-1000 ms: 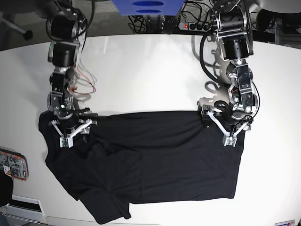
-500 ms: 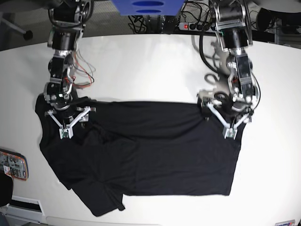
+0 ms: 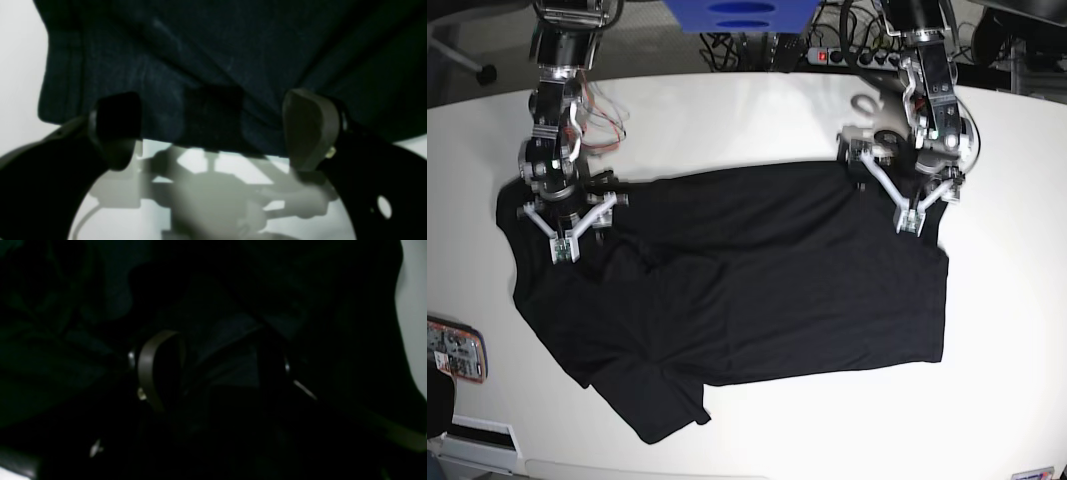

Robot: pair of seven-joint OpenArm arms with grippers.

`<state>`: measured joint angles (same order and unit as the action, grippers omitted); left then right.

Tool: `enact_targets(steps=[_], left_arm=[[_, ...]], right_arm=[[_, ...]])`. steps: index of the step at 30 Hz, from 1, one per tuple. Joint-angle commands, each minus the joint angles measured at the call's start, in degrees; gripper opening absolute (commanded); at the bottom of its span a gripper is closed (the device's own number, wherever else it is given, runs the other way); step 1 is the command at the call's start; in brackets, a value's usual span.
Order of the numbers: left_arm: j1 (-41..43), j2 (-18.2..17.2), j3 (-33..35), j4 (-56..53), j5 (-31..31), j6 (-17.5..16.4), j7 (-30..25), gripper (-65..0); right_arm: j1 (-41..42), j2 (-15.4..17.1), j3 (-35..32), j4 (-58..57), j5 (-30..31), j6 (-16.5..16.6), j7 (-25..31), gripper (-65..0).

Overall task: Fold the T-shirt properly
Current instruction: 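Drag the held collar edge back toward the robot with both grippers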

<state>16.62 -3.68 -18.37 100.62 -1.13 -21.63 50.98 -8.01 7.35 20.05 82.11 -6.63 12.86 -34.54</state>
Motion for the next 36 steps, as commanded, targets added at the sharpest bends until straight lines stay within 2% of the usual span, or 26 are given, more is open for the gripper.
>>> enact_targets(steps=[1, 4, 7, 13, 19, 23, 30, 36], left_arm=[[2.7, 0.7, -1.2, 0.4, 3.8, -0.6, 6.2, 0.0], [5.0, 3.3, -4.5, 3.1, 3.8, -0.7, 6.1, 0.0], [7.5, 3.6, -6.9, 5.6, 3.8, -0.7, 6.1, 0.0], [11.9, 3.6, -9.0, 6.9, 3.4, -0.8, 6.1, 0.0], [14.4, 1.5, -9.1, 6.9, -5.3, -0.8, 6.3, 0.0], [17.1, 1.3, -9.1, 6.8, -8.4, -0.8, 6.2, 0.0], [20.1, 1.2, -9.1, 6.6, -9.3, -0.8, 6.5, 0.0], [20.9, 1.2, -9.1, 6.6, -10.2, -0.7, 6.6, 0.0]], right_arm=[[-2.7, 0.2, 0.0, -0.7, -4.4, 0.7, -9.4, -27.7], [-5.0, 0.2, 0.0, 1.4, -4.3, 0.7, -9.4, -27.7], [-7.3, 0.1, 0.0, 3.6, -4.3, 0.7, -9.4, -27.7], [-11.1, 0.0, 0.1, 6.4, -4.3, 0.7, -9.4, -27.7], [-14.9, 0.0, 0.1, 8.3, -4.4, 0.7, -9.4, -27.7], [-17.9, 0.1, 0.1, 10.2, -4.4, 0.7, -9.4, -27.7], [-21.9, 0.1, 2.9, 11.5, -4.4, 0.7, -9.0, -27.7], [-23.7, 0.1, 2.7, 11.5, -4.4, 0.7, -9.0, -27.7]])
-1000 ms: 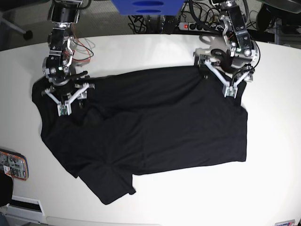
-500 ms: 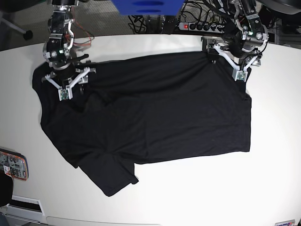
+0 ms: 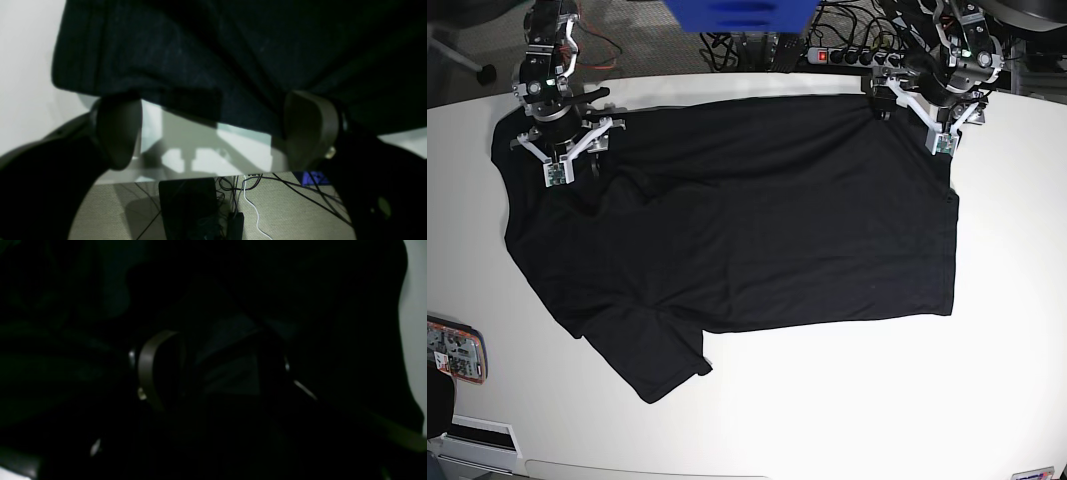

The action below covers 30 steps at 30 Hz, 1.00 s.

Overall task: Fold the T-shirt properly
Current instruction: 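Drag the held collar edge back toward the robot with both grippers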

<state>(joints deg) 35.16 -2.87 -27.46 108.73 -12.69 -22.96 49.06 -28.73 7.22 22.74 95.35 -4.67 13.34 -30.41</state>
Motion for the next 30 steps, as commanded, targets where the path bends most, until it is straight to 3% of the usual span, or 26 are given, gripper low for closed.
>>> enact_targets(steps=[1, 6, 30], left_arm=[[2.7, 0.4, 0.0, -1.4, 1.4, 0.6, 9.2, 0.0], [2.4, 0.4, 0.2, -1.3, 1.2, 0.6, 14.3, 0.0], [4.0, 0.4, 0.0, 3.8, 1.2, 0.6, 17.4, 0.0]], right_arm=[[-3.6, 0.2, 0.0, -1.7, -6.4, 0.2, -13.1, -27.7], [-5.0, 0.1, 0.2, 0.2, -6.4, 0.2, -13.5, -27.7], [-8.0, 0.3, 0.2, -0.6, -6.2, 0.2, -13.0, -27.7]])
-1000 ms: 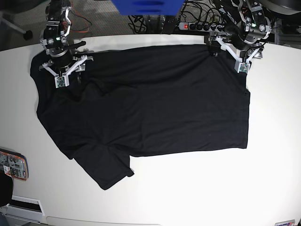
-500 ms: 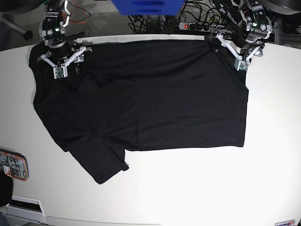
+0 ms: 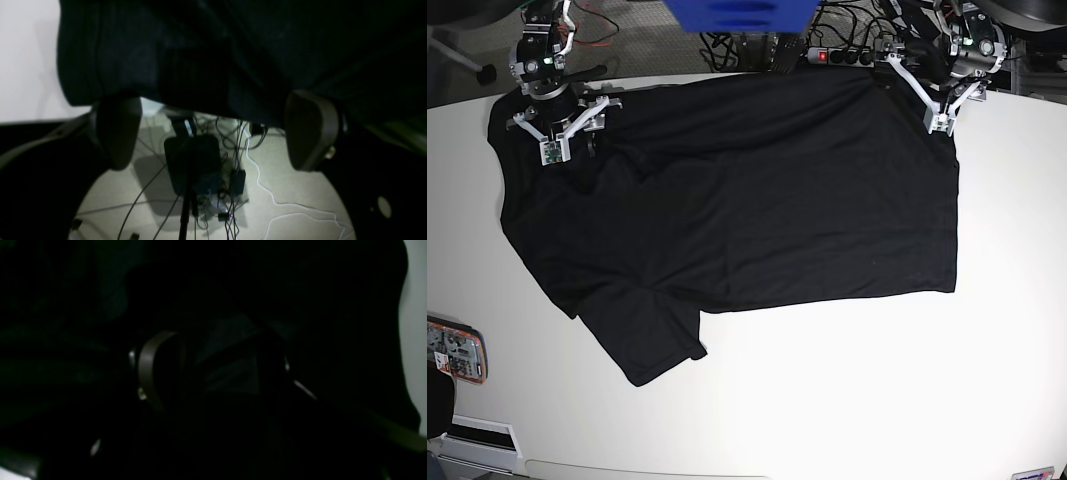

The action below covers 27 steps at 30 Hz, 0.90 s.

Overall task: Fold the T-shirt properly
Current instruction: 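Drag the held collar edge back toward the robot with both grippers, then release the collar corners and lift both grippers off the shirt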

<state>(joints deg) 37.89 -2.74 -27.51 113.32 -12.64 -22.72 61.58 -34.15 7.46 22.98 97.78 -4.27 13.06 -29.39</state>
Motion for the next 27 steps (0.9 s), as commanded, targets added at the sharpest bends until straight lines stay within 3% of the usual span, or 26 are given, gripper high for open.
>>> enact_targets(steps=[1, 11, 17, 23, 27], left_arm=[[1.3, 0.2, 0.0, -0.7, 1.2, 0.3, 4.9, 0.0], [1.3, 0.3, 0.0, 3.3, 1.1, 0.3, 5.0, 0.0], [1.2, 0.3, -0.1, 5.3, 1.1, 0.4, 5.0, 0.0], [1.0, 0.3, -2.0, 7.7, 1.1, 0.4, 5.0, 0.0], [1.1, 0.4, -2.1, 8.1, 1.0, 0.4, 4.9, 0.0]], right_arm=[[-2.6, 0.1, -0.2, -3.0, -6.6, 0.5, -14.0, -27.7], [-2.4, 0.0, -0.4, -0.3, -6.6, 0.5, -14.4, -27.7], [-2.4, -2.9, -0.5, 4.1, -6.6, 0.5, -14.7, -27.6], [-0.1, -3.9, -3.4, 9.4, -6.7, 0.5, -20.6, -27.6], [-0.1, -3.9, -4.5, 11.8, -6.7, 0.5, -21.5, -27.6]])
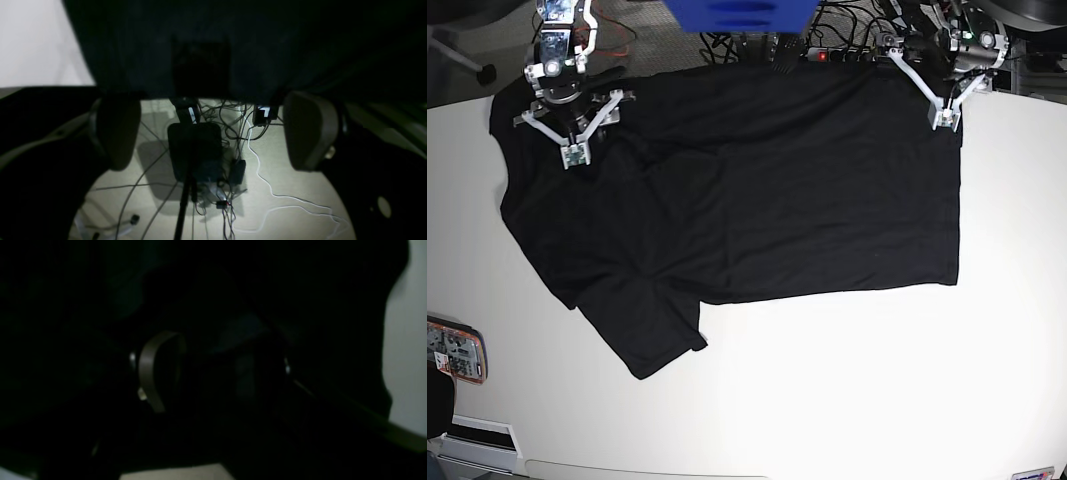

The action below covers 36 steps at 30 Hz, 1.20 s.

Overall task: Fold the T-shirt properly
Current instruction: 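Release the collar corners and lift both grippers off the shirt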

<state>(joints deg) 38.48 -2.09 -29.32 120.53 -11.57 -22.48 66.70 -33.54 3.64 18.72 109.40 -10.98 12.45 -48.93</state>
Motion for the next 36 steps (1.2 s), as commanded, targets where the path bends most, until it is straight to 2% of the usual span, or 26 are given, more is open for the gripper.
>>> enact_targets(steps=[1, 3, 10, 15, 27, 36], left_arm=[[0.4, -0.2, -0.3, 0.9, -0.3, 0.2, -0.2, 0.0], [-0.5, -0.3, -0.5, 0.9, -2.0, 0.2, -0.3, 0.0], [-4.9, -0.3, -8.1, 0.9, -8.4, 0.2, 0.0, 0.0], [-7.1, -1.8, -9.1, 0.9, -8.9, 0.2, 0.0, 0.0], [-12.2, -2.2, -9.2, 0.8, -8.7, 0.1, 0.0, 0.0], [-18.3, -2.2, -9.1, 0.5, -8.1, 0.1, 0.1, 0.0]], right_arm=[[-0.7, -0.1, -0.2, 0.6, 0.0, 1.1, -1.9, -27.6], [-0.7, -0.1, -0.2, 1.4, 0.0, 1.1, -1.9, -27.6], [-0.6, -0.2, -0.2, 1.9, 0.0, 1.1, -1.7, -27.6], [1.8, -0.2, 0.1, 2.9, -0.5, 1.1, -1.9, -27.6], [6.5, -0.2, 0.3, 3.3, -0.5, 1.1, -2.0, -27.6], [12.7, 0.2, 5.9, 3.3, -0.6, 1.1, -2.0, -27.6]])
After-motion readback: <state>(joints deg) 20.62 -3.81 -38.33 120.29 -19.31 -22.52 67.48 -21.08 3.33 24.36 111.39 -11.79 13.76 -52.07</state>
